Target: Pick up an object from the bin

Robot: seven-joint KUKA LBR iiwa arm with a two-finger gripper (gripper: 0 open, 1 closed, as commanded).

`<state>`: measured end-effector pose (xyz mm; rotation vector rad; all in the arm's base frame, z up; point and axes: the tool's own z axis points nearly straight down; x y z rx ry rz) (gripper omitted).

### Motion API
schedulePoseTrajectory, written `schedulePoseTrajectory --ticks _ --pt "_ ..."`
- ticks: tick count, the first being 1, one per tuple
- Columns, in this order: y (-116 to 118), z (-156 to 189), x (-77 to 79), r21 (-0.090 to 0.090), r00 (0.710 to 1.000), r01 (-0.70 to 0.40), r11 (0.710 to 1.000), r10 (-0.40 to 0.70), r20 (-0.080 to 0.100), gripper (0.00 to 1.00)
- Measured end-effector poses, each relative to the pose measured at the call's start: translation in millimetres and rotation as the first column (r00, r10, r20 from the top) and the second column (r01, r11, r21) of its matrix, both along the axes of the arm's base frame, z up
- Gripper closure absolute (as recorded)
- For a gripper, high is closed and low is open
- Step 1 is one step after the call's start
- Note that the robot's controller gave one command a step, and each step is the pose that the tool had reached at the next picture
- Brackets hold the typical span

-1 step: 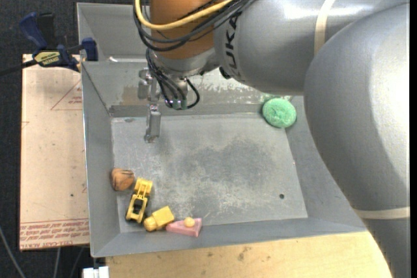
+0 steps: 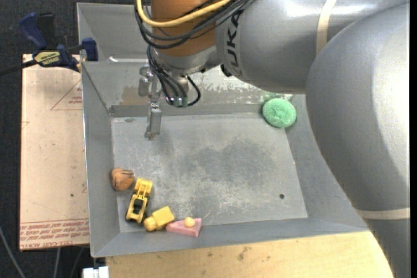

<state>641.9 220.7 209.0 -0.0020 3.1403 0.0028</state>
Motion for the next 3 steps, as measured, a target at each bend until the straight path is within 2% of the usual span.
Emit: schedulePoseTrajectory --ticks 1,2,3 --pt "-4 -50 -6.3 0.002 1.000 0.002 1.000 -0.002 0.007 0.00" --pt "-9 -91 -37.7 -0.001 0.987 0.161 0.987 -0.161 -0.002 0.00" --pt "8 -111 -73.3 -0.001 0.992 0.126 0.992 -0.126 0.000 0.00"
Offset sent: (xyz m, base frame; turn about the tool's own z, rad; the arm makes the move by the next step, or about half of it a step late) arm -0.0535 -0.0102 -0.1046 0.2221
